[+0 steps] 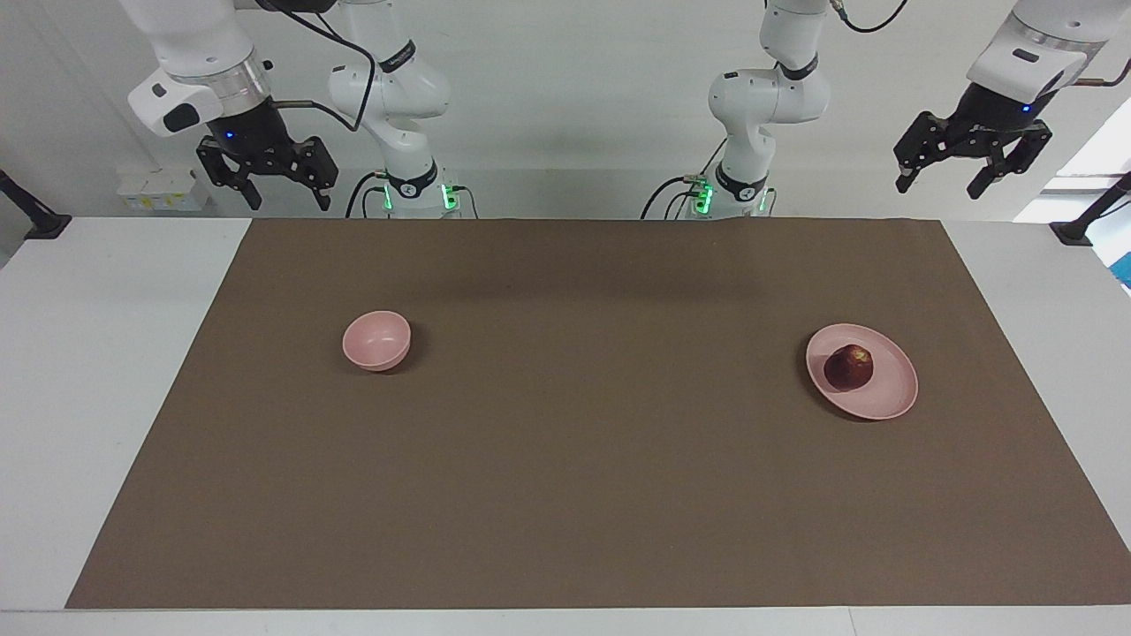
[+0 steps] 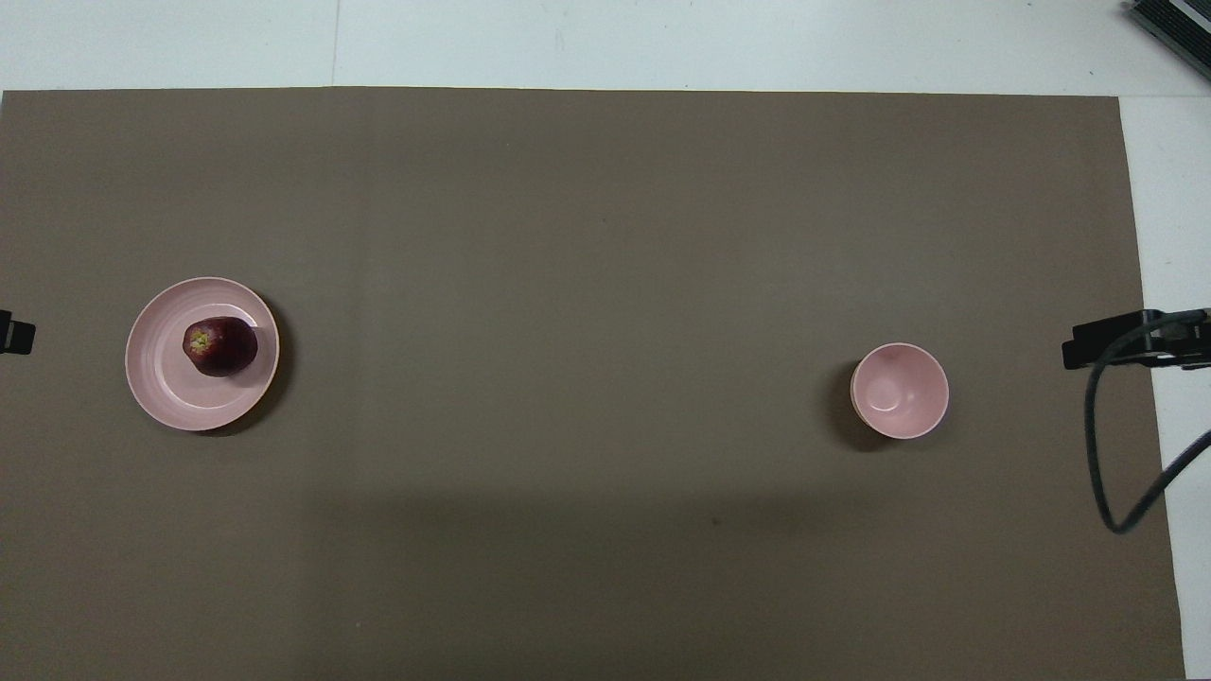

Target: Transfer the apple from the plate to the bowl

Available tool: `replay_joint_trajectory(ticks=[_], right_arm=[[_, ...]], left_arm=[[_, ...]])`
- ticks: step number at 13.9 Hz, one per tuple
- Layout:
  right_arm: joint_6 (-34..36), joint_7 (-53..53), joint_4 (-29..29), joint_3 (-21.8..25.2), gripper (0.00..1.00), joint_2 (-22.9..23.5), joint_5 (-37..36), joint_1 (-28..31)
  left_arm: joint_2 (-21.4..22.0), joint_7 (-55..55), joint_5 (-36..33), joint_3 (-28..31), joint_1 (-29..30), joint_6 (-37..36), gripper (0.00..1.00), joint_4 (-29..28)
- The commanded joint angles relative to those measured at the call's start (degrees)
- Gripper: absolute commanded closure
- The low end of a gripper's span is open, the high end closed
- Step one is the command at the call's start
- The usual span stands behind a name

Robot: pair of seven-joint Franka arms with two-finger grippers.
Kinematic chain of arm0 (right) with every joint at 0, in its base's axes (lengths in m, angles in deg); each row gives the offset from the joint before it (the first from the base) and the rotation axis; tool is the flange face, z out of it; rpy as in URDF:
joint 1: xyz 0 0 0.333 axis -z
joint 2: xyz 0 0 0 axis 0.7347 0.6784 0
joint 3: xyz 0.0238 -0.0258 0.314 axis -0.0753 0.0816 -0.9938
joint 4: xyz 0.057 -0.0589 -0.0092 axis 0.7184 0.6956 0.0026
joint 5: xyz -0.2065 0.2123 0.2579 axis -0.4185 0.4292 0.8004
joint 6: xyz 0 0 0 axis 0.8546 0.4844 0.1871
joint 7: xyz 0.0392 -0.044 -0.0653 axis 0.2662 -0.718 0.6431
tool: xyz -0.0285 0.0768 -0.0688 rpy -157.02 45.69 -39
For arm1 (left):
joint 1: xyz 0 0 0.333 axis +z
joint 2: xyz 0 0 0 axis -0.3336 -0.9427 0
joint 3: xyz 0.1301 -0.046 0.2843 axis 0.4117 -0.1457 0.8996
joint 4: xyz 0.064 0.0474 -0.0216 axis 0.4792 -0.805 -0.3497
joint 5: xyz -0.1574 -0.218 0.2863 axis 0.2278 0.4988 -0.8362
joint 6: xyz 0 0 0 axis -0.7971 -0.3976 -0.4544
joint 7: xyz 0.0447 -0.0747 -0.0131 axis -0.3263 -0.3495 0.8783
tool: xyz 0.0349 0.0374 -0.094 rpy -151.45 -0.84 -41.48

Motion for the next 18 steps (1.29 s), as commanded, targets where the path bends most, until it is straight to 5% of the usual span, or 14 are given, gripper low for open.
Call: replay_joint_trajectory(ticks=[1,12,18], right_arm=[[-1.34,0.90,1.19,0.00,0.00,-0.91,1.17,0.40],[-1.34,0.90,1.19,0.00,0.00,-0.91,1.17,0.40],[-1.25,0.90,1.19,0.00,0.00,-0.91,1.17,0.40]], left_arm=[[0.57,-0.11,-0.91,-0.06,0.23,-0.80,0.00,-0.21],[0.66,-0.11,-0.82,-0.06,0.32,0.08,0.00,-0.56],[0.92,-0.73,-0.82,0.11,0.93,13.06,0.00,-12.22]])
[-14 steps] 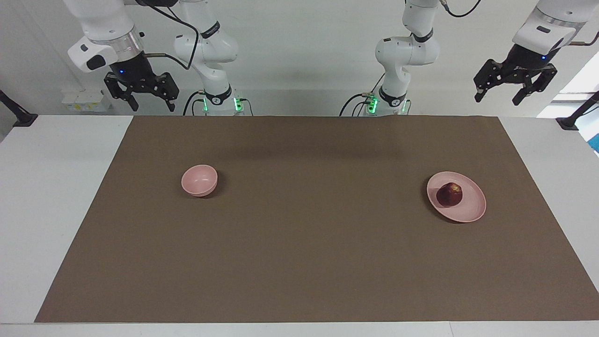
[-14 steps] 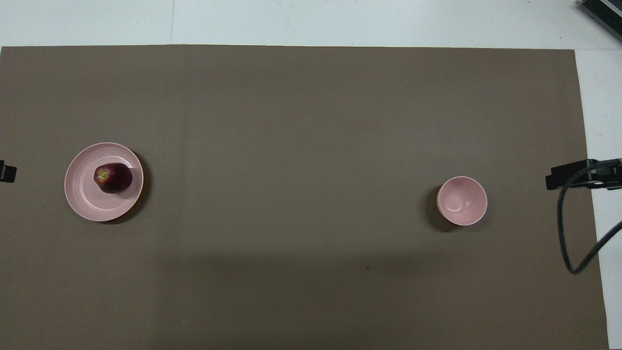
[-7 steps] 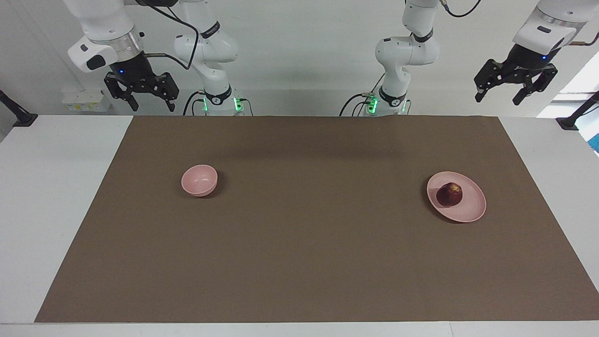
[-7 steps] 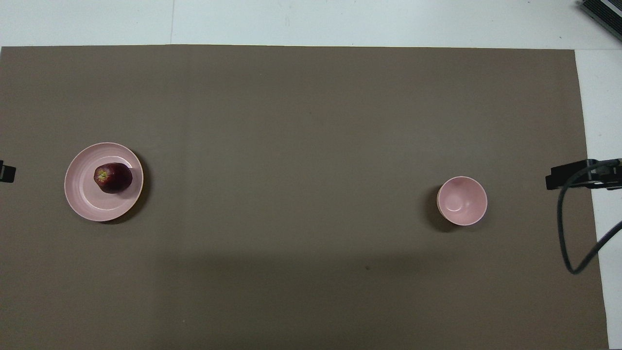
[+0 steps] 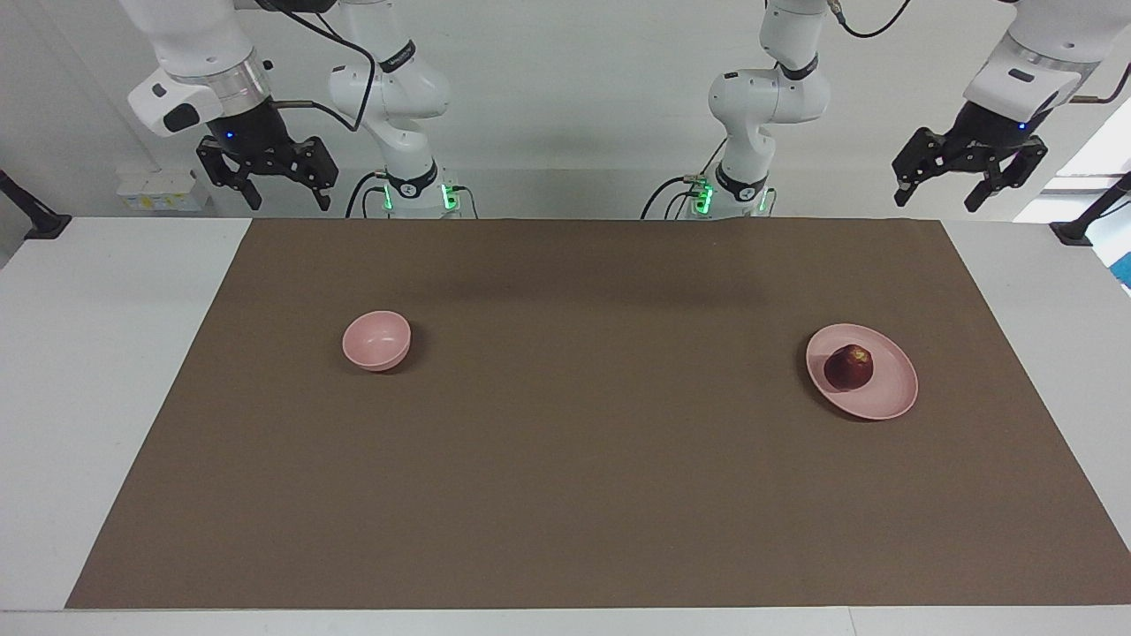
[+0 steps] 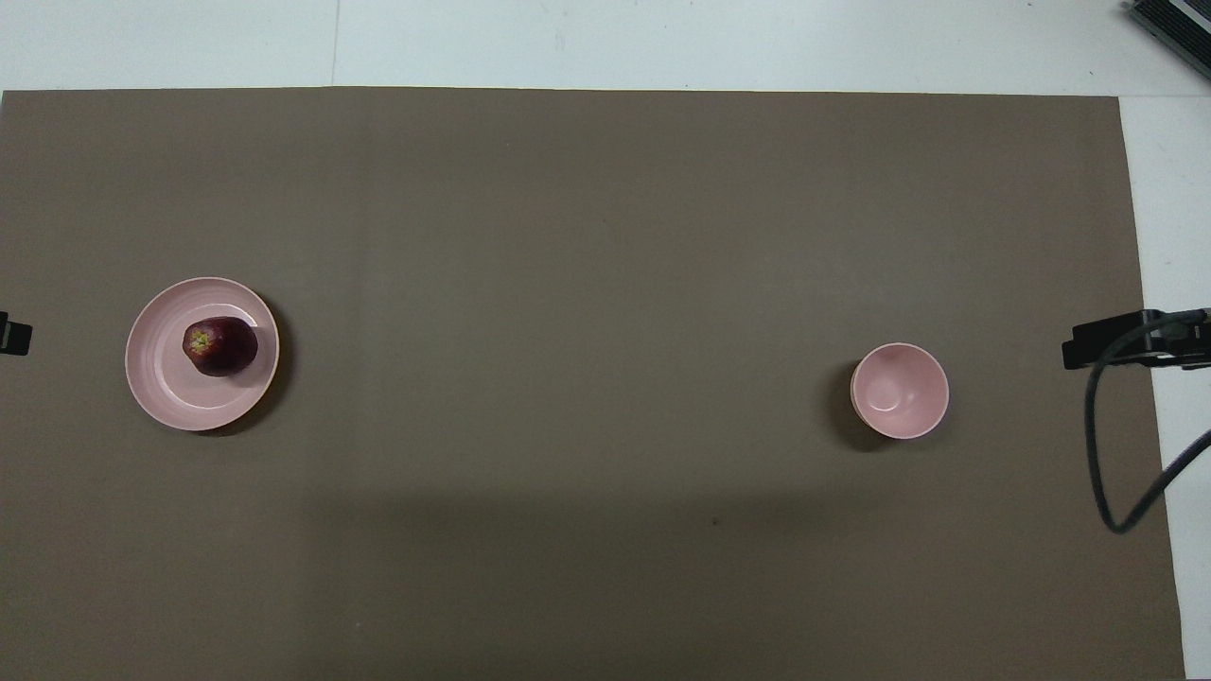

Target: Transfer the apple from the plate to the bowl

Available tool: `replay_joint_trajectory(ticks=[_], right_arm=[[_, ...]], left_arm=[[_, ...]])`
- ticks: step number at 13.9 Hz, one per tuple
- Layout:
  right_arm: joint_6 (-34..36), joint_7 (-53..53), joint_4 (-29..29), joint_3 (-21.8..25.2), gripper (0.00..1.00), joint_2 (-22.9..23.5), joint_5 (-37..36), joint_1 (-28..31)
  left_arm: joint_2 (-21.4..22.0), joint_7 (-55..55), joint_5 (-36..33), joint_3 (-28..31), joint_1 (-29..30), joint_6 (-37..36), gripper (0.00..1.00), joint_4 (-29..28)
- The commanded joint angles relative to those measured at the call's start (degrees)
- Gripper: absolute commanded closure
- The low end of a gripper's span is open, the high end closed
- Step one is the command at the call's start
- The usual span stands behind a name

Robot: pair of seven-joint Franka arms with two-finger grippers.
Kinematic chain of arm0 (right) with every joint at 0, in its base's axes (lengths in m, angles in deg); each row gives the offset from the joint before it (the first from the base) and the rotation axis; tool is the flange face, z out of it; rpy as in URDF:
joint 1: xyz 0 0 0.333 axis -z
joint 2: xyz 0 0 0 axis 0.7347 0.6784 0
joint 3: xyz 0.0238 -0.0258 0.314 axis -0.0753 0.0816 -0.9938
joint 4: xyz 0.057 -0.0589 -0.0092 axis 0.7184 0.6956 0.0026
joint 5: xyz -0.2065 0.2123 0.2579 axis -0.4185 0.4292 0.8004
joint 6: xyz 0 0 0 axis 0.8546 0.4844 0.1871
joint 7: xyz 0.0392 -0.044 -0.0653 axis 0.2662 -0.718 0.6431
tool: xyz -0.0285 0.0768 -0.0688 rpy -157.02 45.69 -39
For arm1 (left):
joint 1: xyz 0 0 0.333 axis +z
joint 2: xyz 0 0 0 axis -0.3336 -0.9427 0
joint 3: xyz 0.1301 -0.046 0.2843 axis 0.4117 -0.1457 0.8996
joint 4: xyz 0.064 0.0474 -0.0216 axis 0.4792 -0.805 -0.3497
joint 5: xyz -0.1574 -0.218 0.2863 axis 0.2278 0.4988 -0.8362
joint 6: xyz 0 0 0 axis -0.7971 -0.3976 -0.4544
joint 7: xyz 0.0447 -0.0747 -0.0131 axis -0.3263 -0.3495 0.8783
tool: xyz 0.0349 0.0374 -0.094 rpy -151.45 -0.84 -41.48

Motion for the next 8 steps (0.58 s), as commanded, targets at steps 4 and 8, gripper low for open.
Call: replay_joint_trajectory(ticks=[4,8], right_arm=[[-1.34,0.90,1.28,0.00,0.00,-0.91,1.17,0.40],[-0.55,0.73,1.28,0.08,0.00,-1.00,0.73,0.40]], left_arm=[[0.52,-0.72,-0.73,0.03,2.46,19.35,0.00,-18.77],[-0.53,-0.63,-0.64,0.03,2.55,32.72,0.00,-27.39]])
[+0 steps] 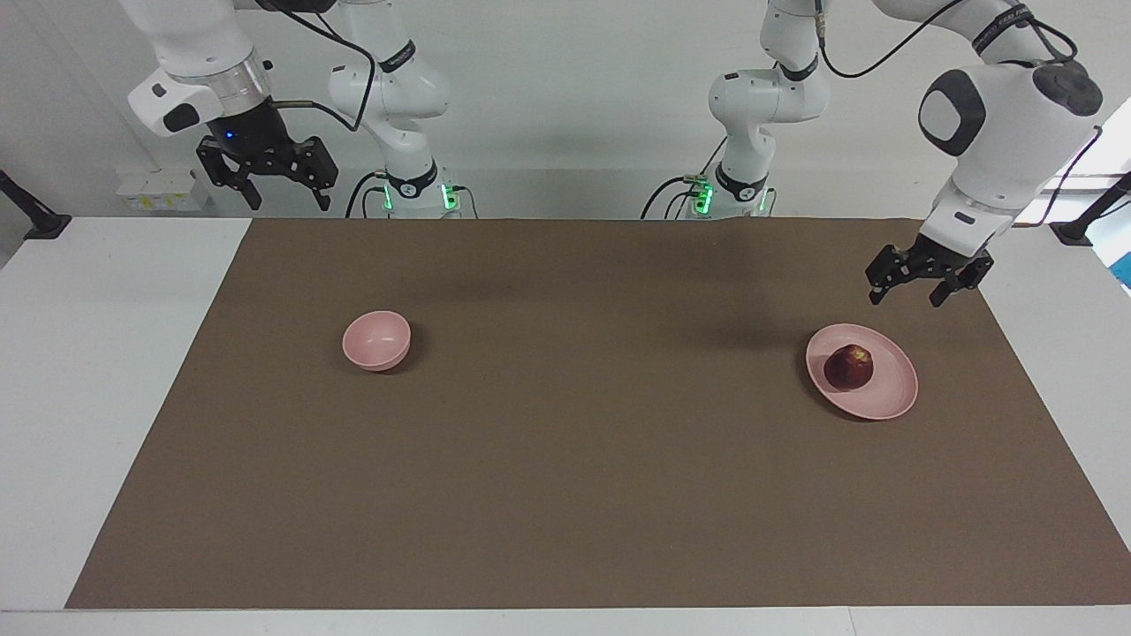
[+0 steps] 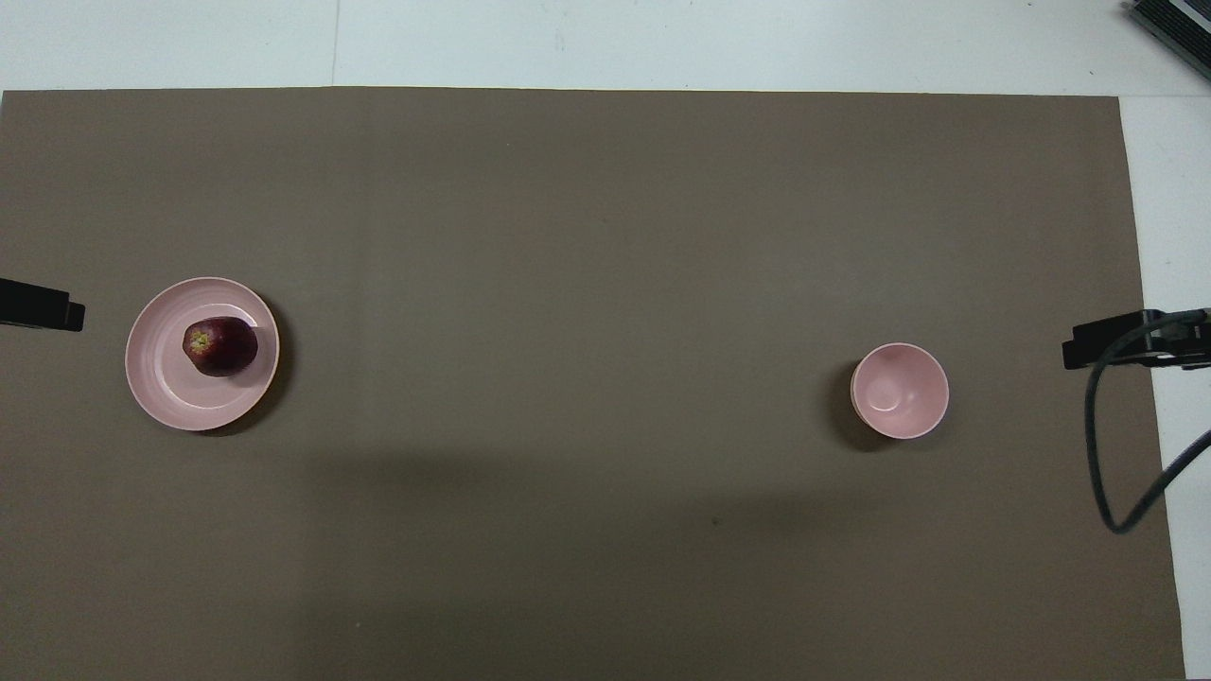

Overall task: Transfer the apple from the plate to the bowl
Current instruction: 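Reach the left gripper down onto the apple on the pink plate and grasp it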

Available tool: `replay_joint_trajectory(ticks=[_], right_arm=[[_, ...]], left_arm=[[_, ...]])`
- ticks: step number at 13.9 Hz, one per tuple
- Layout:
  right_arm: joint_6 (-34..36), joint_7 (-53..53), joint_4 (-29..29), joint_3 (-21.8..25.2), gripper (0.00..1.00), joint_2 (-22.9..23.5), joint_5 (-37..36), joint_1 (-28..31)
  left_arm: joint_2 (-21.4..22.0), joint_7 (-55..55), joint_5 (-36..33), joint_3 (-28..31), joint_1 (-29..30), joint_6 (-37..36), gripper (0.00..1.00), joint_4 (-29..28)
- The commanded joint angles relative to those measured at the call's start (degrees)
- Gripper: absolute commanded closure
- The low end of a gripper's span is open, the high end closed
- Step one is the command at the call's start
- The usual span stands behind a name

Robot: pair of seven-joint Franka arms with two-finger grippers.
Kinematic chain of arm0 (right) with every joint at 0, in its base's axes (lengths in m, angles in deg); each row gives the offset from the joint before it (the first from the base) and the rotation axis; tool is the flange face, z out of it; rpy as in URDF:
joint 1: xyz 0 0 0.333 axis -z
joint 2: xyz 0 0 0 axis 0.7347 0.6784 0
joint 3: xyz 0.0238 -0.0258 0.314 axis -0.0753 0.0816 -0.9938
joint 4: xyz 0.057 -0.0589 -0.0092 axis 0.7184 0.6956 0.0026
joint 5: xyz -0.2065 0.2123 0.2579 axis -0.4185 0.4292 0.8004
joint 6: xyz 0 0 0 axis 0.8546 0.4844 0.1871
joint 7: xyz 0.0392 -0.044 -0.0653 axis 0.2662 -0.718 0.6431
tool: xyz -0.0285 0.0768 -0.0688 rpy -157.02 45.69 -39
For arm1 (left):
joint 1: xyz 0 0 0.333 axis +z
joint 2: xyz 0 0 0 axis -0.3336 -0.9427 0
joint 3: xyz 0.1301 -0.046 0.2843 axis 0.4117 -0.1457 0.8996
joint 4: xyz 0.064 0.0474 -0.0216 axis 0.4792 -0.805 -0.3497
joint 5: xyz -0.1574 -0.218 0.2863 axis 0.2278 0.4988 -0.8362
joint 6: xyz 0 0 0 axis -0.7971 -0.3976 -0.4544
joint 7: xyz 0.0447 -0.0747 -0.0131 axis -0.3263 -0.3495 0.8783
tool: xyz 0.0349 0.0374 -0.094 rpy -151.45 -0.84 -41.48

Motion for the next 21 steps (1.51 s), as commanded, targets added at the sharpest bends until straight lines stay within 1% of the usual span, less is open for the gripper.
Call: replay_joint_trajectory(ticks=[1,4,5,8,10,12,14,15,17,20,21], right_arm=[[-0.20,1.25,1.28,0.43,0.00,-1.44,0.29,0.48],[0.59,1.61,1.54,0.79,0.00,-1.70,0.99,0.84],[0.77,1.08,1.97,0.79,0.00,-1.62,1.17,0.75],[0.42,-2.33,2.07,0.44,0.00,-0.65,1.34,0.22],[-0.02,-5.76,2.15,-0.09,0.00,0.49,1.43,0.13],[-0.29,-10.58,2.15,0.00,0.00,1.89,4.49,-1.44],[-0.72,-15.77,2.24,0.00,0.00,3.21,5.30,-2.67],[-0.90,-18.49,2.24,0.00,0.00,4.00,6.69,-3.55],[-1.16,-23.94,2.51,0.00,0.00,6.02,10.38,-4.00],[-3.62,-32.82,3.47,0.00,0.00,8.40,13.64,-6.89],[-5.02,-35.46,4.34,0.00,0.00,9.01,15.82,-7.25]], left_arm=[[0.55,-0.59,-0.55,-0.31,0.46,7.78,0.00,-6.13],[-3.66,-0.42,-0.54,-0.39,-0.24,15.69,0.00,-10.26],[-4.29,-0.42,-0.54,-0.39,-0.24,18.41,0.00,-11.49],[-7.18,-0.51,-0.54,-0.31,0.02,22.73,0.00,-13.60],[-7.89,-0.42,-0.54,-0.39,0.11,28.08,0.00,-16.50],[-7.98,-0.42,-0.54,-0.31,0.11,28.99,0.00,-16.87],[-8.51,0.02,-0.54,-0.31,-0.24,29.60,0.81,-15.91],[-9.21,-0.59,-0.63,-0.31,-0.15,29.34,1.00,-14.94],[-9.30,-0.59,-0.63,-0.31,-0.07,28.81,1.00,-14.58],[-7.99,-0.51,-0.63,-0.39,-0.06,29.07,1.00,-13.27],[-7.46,0.02,-0.55,-0.65,-0.33,28.82,1.00,-12.57]])
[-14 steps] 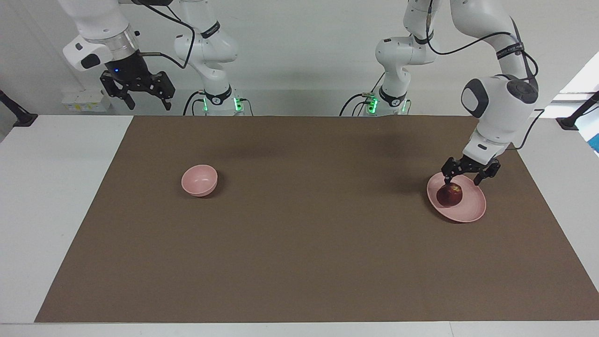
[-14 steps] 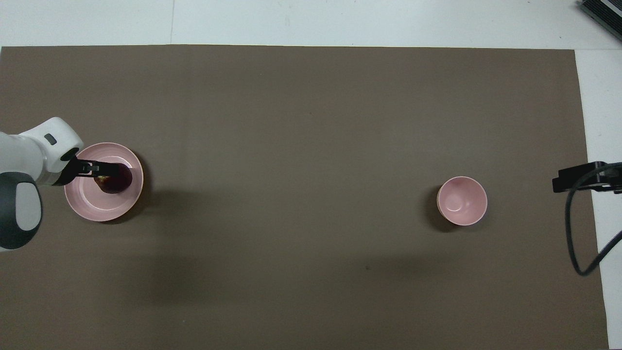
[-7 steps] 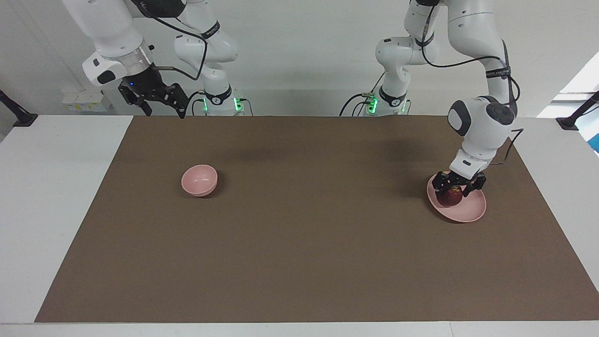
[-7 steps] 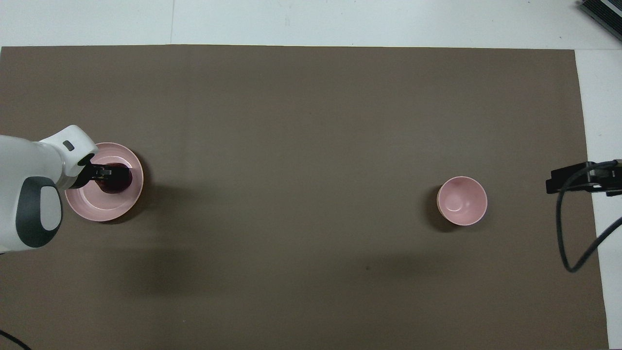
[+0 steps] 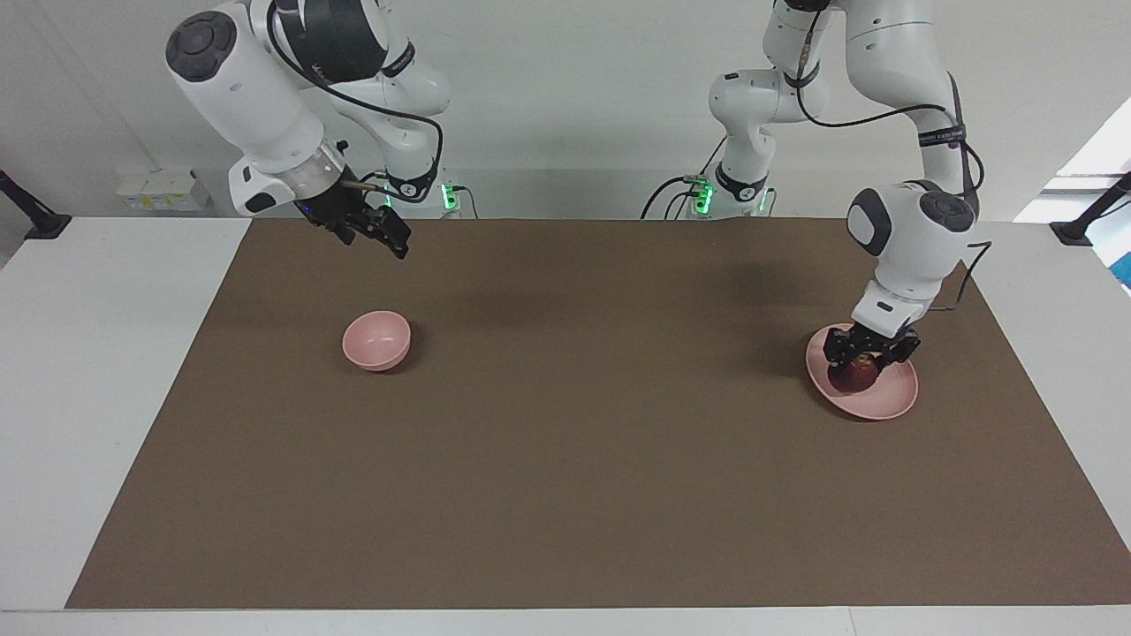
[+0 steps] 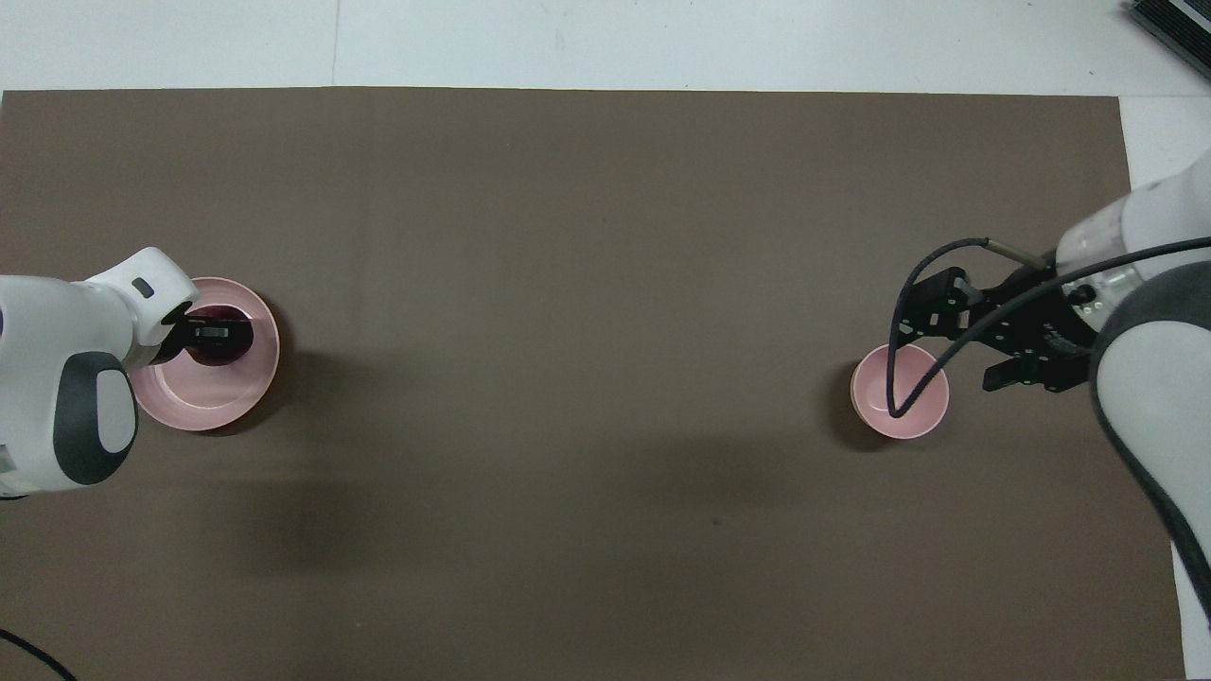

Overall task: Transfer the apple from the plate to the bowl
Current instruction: 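Lift the apple with the left gripper while the right gripper approaches it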

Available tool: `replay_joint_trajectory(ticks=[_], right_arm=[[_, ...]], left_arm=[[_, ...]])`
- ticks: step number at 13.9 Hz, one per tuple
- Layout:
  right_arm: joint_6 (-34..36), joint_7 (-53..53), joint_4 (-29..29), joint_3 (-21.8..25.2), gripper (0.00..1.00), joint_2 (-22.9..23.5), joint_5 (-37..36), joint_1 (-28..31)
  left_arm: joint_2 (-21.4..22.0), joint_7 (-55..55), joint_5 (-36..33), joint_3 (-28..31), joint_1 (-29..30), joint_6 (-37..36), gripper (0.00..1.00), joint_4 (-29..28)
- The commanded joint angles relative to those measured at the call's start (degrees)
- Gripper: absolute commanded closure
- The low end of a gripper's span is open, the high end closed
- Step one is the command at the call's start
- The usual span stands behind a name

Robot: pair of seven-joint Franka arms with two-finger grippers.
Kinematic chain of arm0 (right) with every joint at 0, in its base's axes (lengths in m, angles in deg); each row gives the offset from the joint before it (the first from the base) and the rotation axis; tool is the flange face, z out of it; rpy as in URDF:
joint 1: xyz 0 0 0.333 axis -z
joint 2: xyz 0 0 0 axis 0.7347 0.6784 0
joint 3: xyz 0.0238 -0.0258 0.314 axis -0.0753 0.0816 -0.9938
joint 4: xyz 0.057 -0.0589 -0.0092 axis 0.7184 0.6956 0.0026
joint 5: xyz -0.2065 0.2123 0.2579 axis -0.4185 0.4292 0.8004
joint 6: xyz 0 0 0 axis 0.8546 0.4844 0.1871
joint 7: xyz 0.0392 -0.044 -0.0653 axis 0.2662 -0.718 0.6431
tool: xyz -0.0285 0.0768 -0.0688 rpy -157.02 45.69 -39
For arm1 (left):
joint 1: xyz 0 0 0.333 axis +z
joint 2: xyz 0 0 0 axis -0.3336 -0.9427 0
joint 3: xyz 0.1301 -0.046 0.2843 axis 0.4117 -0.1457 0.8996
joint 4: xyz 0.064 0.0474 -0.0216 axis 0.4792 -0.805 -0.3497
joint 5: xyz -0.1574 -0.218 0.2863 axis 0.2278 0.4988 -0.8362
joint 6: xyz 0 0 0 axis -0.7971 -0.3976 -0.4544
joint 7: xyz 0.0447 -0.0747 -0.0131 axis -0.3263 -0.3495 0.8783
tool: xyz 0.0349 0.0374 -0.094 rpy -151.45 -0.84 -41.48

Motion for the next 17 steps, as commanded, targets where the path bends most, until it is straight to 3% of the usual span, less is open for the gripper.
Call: replay_joint_trajectory(ticks=[1,5,7,13,17], right_arm=[[-3.91,-7.25,2.86,0.01,0.00,1.44,5.82,-0.97],[-9.63,-14.99,4.54,0.01,0.00,4.61,12.59,-3.60],[-11.04,-18.42,4.72,0.01,0.00,5.14,15.68,-4.83],[-23.06,-27.47,9.55,0.01,0.00,6.63,28.42,-9.22],[-28.80,-30.04,11.05,0.01,0.00,9.35,35.27,-11.95]], left_arm=[[2.65,0.18,-0.37,-0.53,-0.51,-0.77,1.00,1.54],[8.46,0.10,1.81,-0.97,-4.98,-11.12,1.00,1.63],[9.08,0.18,11.88,-1.67,-7.53,-14.13,1.00,1.72],[10.48,10.02,27.20,-5.27,-17.03,-13.96,1.00,1.10],[11.02,17.49,35.65,-14.40,-17.47,-9.42,1.00,1.19]])
